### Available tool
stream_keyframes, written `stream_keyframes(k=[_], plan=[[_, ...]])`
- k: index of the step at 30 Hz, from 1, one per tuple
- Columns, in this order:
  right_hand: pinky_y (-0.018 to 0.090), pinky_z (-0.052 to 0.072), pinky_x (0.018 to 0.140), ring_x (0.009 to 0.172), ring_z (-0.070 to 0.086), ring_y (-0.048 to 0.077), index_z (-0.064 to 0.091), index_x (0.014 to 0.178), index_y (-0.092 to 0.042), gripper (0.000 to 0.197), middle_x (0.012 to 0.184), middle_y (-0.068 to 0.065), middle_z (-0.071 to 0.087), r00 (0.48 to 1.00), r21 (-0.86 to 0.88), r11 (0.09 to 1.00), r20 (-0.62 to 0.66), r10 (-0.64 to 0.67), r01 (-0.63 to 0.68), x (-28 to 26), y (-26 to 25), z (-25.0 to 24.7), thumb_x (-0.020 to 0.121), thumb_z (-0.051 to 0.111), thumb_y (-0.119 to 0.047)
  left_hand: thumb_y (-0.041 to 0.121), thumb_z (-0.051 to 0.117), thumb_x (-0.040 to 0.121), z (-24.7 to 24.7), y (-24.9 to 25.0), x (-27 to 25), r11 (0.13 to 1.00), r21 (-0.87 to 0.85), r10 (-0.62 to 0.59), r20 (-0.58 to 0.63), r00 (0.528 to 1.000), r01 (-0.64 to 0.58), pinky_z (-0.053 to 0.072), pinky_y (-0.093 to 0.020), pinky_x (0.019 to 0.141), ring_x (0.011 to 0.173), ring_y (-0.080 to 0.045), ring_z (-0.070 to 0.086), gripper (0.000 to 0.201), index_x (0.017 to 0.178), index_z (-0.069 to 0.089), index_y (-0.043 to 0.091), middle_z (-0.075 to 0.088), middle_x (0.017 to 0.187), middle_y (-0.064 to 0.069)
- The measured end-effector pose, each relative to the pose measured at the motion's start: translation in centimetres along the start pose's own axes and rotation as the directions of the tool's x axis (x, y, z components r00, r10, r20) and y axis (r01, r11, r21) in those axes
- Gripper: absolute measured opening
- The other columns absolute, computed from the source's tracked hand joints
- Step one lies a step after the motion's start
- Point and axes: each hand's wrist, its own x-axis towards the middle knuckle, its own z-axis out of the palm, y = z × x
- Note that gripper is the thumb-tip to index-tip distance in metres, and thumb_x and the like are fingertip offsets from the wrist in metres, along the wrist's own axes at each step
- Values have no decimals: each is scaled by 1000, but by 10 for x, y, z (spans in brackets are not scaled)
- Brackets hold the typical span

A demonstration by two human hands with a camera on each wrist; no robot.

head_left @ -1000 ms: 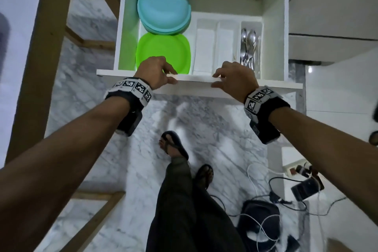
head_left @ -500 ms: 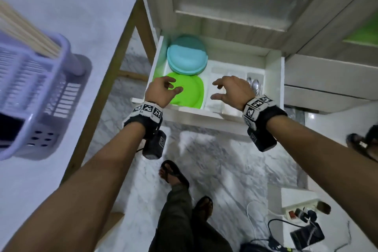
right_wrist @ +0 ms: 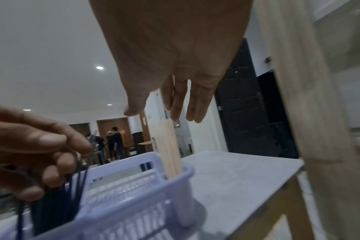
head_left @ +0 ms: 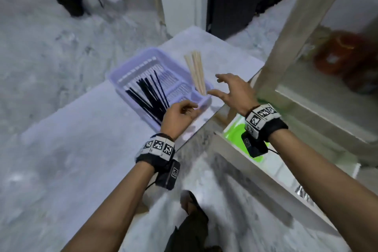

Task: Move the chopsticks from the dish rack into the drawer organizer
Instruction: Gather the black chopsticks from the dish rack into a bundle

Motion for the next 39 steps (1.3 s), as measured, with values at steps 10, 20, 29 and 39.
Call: stream_keyframes(k=[10,20,29,39], plan=[[38,49,90,111,60,24,45,129,-20,88,118,3,65,927,201,978,373,-21,-59,27,-110,92,63,75,-69,34,73,83,-109,-67,-35,967,-99,-256,-357,898,237,56,-40,81,88,-14,63,31,105,63,14,67,99,0],[36,53,78,88,66,28,67,105,-9,28,92,9,69,849,160,956,512,134,-247,47,-124,158,86,68,-30,48,74,79,-114,-47,47,962,-106,-257,-55,965,251,45,-30,94,117,-17,56,64,133,55,20,59,130,-1],[32,29,56,70,52,25,48,81,-6,15,75,13,54,886,250,949,461,57,-192,72,-135,137,95,44,-7,40,56,95,-99,-13,102,961,-188,-216,-55,975,202,47,-38,93,101,-21,65,31,79,73,20,73,102,-4],[15,40,56,58,50,8,48,69,-19,27,63,-4,54,885,514,806,466,26,-295,124,-138,123,90,57,-4,42,54,96,-118,36,157,883,-439,-340,-348,874,168,43,-28,61,45,-15,46,50,54,43,16,44,44,2]])
